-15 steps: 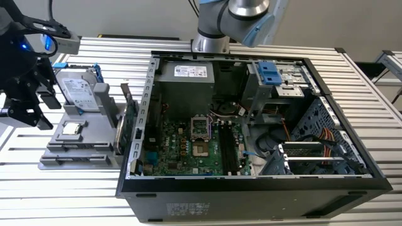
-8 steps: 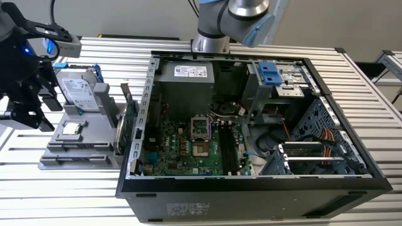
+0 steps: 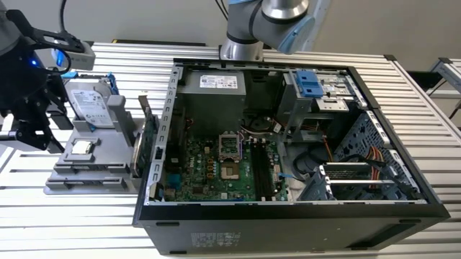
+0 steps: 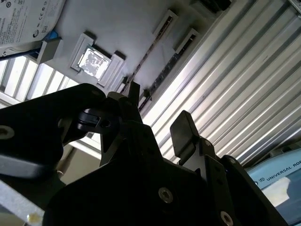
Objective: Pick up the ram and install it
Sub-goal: 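Pick up the ram and move it above insertion slot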
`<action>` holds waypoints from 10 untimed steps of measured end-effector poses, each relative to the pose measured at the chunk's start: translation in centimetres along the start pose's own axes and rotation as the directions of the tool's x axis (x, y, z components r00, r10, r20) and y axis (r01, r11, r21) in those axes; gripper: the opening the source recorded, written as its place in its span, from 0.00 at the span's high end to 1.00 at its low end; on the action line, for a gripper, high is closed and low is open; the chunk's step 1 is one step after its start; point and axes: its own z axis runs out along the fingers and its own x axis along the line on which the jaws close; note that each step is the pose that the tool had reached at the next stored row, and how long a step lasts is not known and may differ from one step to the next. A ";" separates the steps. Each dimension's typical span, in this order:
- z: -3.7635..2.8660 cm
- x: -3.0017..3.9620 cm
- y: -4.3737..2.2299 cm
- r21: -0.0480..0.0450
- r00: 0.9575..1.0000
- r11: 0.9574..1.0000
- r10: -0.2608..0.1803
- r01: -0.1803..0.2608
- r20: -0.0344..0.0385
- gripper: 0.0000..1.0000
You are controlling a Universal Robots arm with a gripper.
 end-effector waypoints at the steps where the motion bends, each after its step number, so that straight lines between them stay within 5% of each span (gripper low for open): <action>1: 0.07 0.00 0.00 0.000 1.000 1.000 0.000 0.000 0.000 0.00; 10: 0.76 0.05 -0.02 0.000 1.000 1.000 0.000 0.000 0.000 0.00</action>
